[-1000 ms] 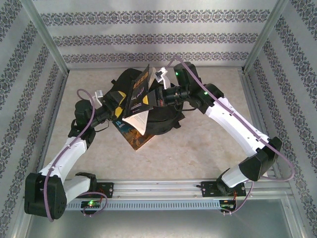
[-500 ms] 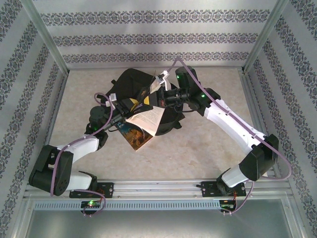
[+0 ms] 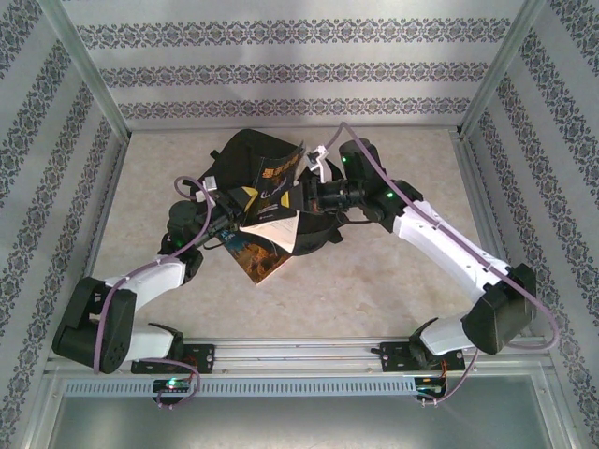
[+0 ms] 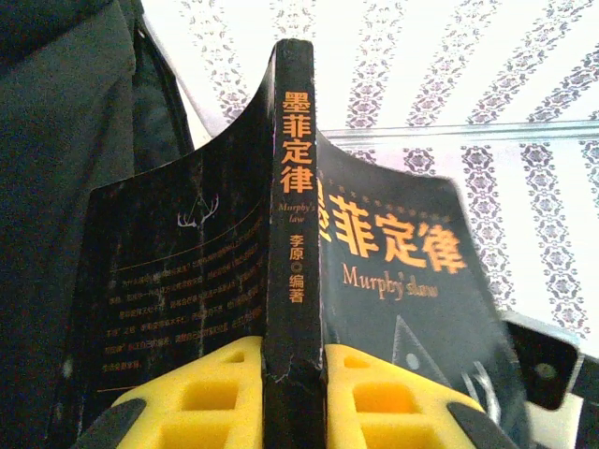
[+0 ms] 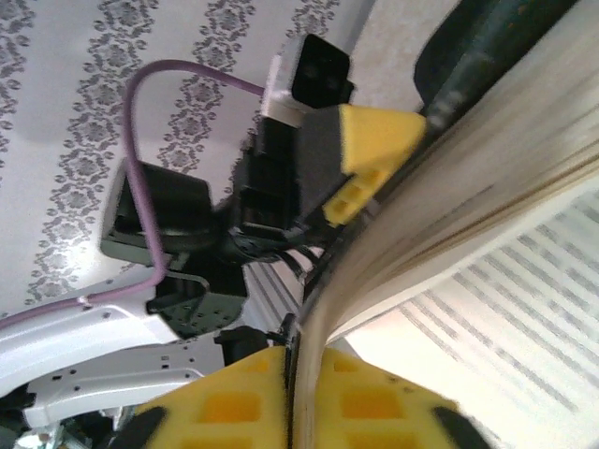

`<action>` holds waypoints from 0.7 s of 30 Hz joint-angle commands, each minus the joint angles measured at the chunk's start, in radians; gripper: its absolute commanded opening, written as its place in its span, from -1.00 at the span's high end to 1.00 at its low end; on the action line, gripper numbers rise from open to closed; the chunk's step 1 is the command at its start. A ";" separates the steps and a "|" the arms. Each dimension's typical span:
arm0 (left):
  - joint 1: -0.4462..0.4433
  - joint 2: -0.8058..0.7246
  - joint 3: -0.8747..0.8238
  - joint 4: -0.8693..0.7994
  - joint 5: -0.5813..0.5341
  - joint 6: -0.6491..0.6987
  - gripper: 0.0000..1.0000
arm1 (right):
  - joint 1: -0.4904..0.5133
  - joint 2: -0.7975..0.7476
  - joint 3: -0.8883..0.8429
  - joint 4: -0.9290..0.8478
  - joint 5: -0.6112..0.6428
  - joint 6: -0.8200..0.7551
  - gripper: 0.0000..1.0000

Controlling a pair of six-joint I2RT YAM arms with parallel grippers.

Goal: Pack the student bag
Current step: Pass the book.

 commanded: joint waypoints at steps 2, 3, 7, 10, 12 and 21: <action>-0.005 -0.088 0.050 -0.032 0.025 0.107 1.00 | -0.009 -0.051 -0.101 0.054 0.105 0.015 0.34; -0.004 -0.098 0.055 -0.049 0.021 0.119 1.00 | -0.008 -0.057 -0.127 0.063 0.122 0.025 0.19; -0.005 -0.132 0.073 -0.078 0.015 0.134 1.00 | -0.011 -0.070 -0.204 0.090 0.191 0.070 -0.50; -0.006 -0.147 0.082 -0.061 0.022 0.114 1.00 | -0.022 -0.047 -0.231 0.140 0.195 0.121 -0.72; -0.006 -0.160 0.082 -0.035 0.021 0.086 1.00 | -0.031 -0.027 -0.241 0.182 0.191 0.160 -0.82; -0.016 -0.245 0.096 -0.022 0.004 0.023 1.00 | -0.044 0.101 -0.304 0.736 0.040 0.471 -0.95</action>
